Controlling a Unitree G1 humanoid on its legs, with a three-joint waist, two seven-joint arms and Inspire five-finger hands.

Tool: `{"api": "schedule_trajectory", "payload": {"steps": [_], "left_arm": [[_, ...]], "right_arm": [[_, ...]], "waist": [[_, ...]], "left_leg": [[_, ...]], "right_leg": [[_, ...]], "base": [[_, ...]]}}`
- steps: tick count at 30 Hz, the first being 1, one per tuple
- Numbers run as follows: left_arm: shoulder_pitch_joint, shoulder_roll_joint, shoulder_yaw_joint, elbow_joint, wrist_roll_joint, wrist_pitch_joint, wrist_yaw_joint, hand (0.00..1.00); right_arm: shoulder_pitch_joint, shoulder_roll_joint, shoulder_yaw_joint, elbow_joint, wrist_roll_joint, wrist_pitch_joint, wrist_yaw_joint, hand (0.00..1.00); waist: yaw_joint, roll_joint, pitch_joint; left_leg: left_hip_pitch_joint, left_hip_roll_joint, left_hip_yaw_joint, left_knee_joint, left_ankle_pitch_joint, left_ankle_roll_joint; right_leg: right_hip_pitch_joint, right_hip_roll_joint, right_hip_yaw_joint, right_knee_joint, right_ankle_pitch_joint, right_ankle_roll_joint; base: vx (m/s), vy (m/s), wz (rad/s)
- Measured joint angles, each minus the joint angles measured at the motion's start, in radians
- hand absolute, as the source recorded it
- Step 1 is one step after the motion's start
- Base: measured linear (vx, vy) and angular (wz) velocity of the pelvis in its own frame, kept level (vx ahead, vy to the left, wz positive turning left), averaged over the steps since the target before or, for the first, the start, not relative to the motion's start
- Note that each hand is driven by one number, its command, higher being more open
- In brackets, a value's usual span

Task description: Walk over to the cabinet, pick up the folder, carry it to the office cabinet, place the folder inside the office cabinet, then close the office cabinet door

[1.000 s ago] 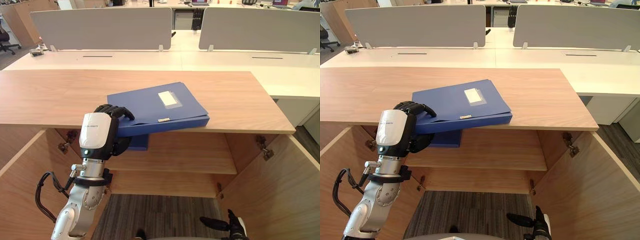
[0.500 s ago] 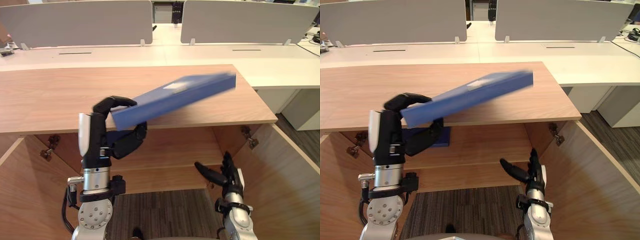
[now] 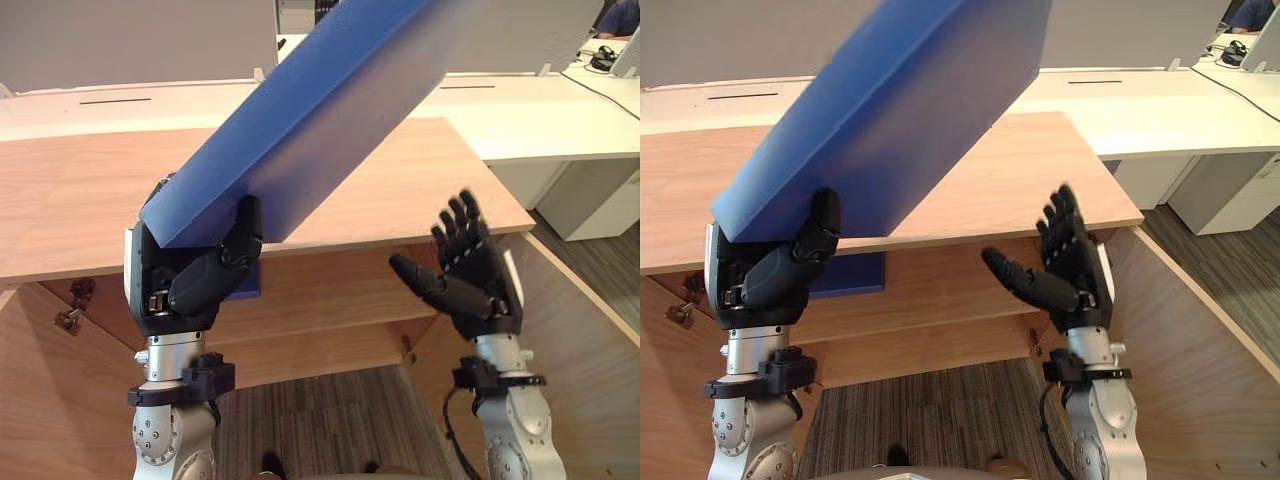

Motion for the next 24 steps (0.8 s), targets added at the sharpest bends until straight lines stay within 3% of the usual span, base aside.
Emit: {"api": "schedule_trajectory", "payload": {"steps": [13,24], "left_arm": [[-0.090,0.003,-0.115,0.073,-0.196,0.024,-0.145,0.00],[-0.101,-0.005,-0.125,0.142,-0.252,0.041,-0.178,0.00]], "right_arm": [[-0.182,-0.032,0.104,0.150,0.082,-0.015,0.041,1.00],[-0.248,-0.024,0.119,0.279,0.159,-0.015,0.045,1.00]], "waist": [[0.023,0.002,-0.001],[0.035,0.017,-0.004]], "left_leg": [[-0.011,-0.007,-0.018,-0.001,0.010,0.013],[-0.028,-0.018,-0.066,-0.006,0.029,0.026]], "right_leg": [[0.003,-0.006,-0.017,0.001,0.002,0.004],[0.011,-0.015,-0.066,0.003,0.001,0.003]], "base": [[0.00,0.004,0.03],[-0.01,0.007,0.14]]}}
